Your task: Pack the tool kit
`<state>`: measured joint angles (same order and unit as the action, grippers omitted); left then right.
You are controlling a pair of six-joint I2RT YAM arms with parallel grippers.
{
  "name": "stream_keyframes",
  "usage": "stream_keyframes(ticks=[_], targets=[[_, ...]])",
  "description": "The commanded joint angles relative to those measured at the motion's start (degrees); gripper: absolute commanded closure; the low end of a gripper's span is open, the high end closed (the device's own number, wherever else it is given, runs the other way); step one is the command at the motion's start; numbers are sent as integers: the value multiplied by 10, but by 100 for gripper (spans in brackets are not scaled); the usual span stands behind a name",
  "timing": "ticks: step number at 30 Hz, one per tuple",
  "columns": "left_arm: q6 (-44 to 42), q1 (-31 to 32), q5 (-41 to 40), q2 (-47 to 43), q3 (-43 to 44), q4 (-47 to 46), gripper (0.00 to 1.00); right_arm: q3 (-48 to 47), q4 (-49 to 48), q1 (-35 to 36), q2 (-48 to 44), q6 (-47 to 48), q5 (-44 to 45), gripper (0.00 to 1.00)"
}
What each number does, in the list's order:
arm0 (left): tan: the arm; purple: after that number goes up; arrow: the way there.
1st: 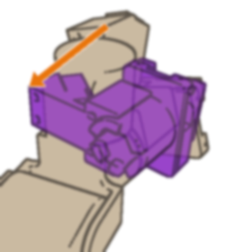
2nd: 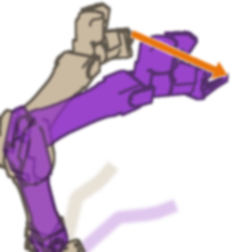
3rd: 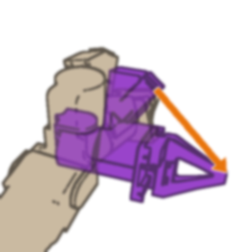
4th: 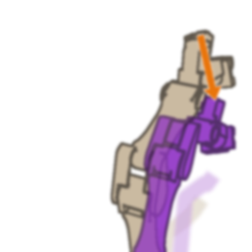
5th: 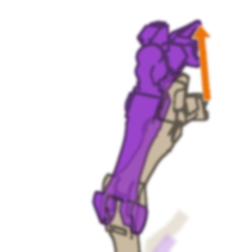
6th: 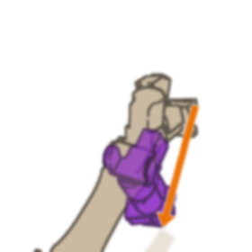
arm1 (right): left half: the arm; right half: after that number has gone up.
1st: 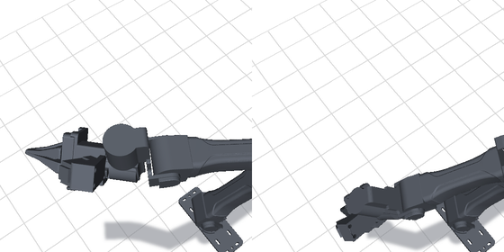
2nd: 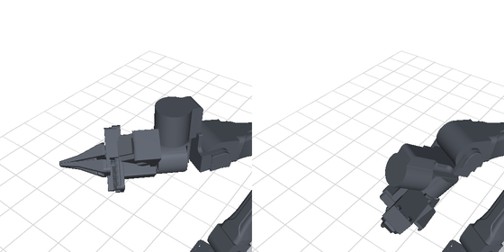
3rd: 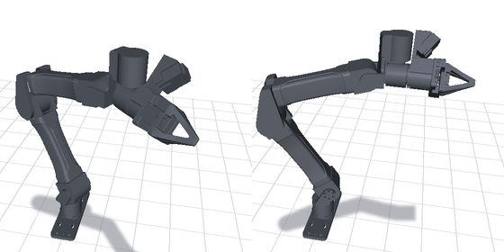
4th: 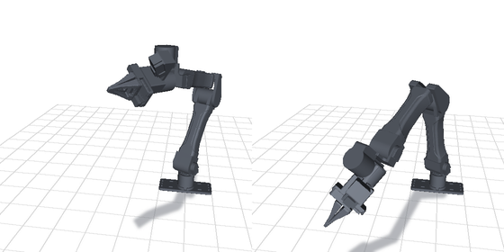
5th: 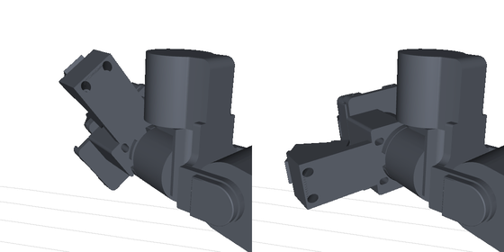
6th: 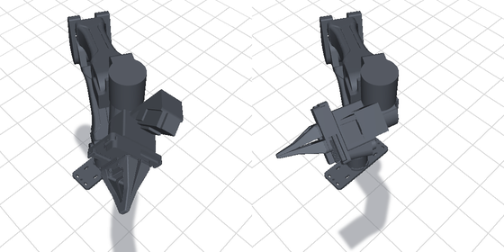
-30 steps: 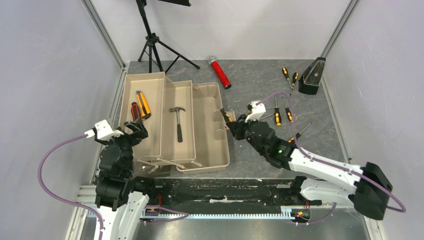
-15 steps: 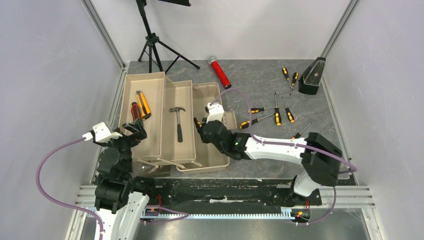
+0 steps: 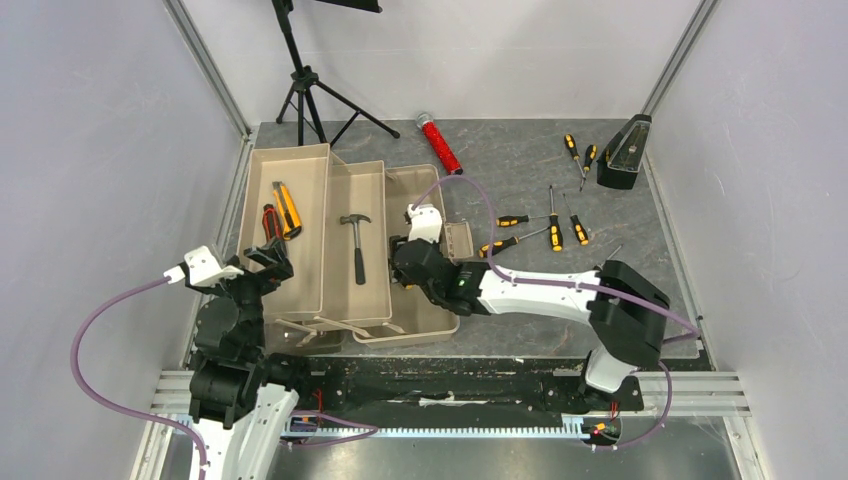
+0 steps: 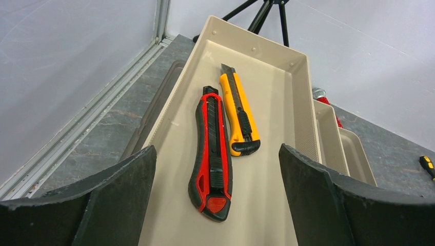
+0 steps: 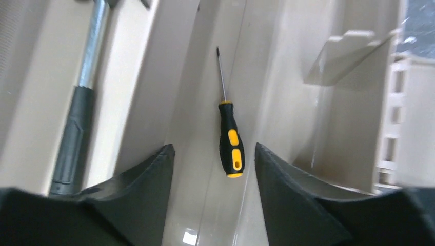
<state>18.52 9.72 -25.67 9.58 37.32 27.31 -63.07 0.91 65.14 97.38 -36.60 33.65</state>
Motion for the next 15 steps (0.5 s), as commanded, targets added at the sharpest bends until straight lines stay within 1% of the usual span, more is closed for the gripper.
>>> stream_keyframes(ticks=[1, 4, 5, 9, 11, 15], targets=[[-20, -3, -16, -7, -1, -18, 6, 0, -3, 1, -86, 21, 71, 34], [-20, -3, -16, -6, -1, -18, 6, 15, 25, -14, -132, 33, 106, 24], [-20, -3, -16, -6, -1, -18, 6, 20, 34, -25, -145, 34, 111, 22], [-19, -3, -16, -7, -1, -18, 6, 50, 84, -88, -201, 21, 121, 19], [-19, -3, -17, -9, -1, -18, 6, 71, 99, -121, -223, 19, 128, 15], [-19, -3, -16, -9, -2, -18, 6, 104, 131, -183, -244, 13, 140, 10]])
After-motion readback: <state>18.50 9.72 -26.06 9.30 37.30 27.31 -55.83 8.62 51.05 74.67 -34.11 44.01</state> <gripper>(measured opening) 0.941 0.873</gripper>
